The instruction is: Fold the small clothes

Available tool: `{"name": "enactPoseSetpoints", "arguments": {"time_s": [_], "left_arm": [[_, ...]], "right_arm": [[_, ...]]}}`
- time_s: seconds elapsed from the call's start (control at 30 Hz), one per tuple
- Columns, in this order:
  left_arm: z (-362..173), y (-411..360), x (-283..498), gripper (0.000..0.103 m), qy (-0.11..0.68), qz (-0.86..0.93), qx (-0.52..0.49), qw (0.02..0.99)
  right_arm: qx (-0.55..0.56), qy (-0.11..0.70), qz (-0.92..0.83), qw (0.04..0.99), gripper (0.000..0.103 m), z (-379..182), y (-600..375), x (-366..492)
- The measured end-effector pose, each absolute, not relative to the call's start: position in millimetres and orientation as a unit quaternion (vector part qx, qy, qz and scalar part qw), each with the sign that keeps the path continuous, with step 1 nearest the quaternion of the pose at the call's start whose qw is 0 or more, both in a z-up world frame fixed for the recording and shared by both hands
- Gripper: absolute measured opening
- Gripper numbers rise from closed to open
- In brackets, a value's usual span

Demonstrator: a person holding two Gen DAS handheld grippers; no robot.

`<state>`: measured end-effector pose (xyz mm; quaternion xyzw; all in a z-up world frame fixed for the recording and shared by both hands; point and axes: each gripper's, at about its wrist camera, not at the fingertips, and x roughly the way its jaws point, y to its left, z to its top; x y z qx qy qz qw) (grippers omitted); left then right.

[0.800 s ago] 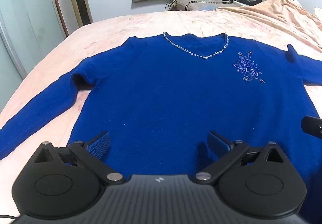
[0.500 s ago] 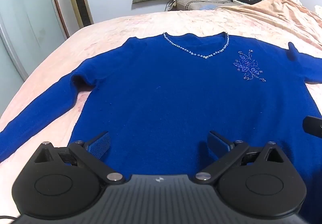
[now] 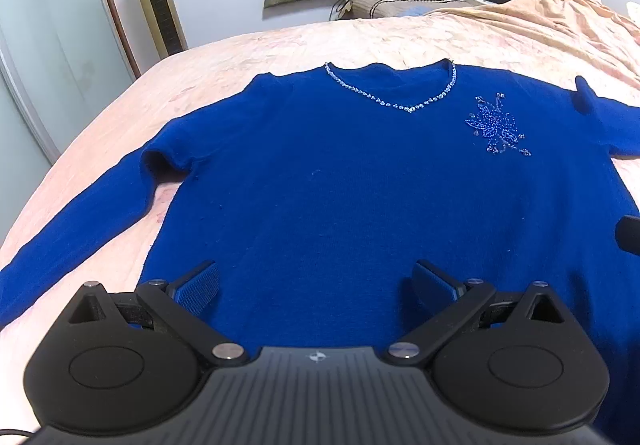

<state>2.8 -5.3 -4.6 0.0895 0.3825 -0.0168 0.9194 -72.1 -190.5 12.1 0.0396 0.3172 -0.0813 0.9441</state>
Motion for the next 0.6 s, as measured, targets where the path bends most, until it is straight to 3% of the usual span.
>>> {"name": "enactPoseSetpoints", "arguments": {"time_s": [0.6], "left_arm": [[-5.8,-9.7,3.1,0.103,0.385,-0.023,0.086,0.919]], "right_arm": [[0.064,0.311,-0.053,0.947,0.103,10.7,-199.1,-74.4]]}}
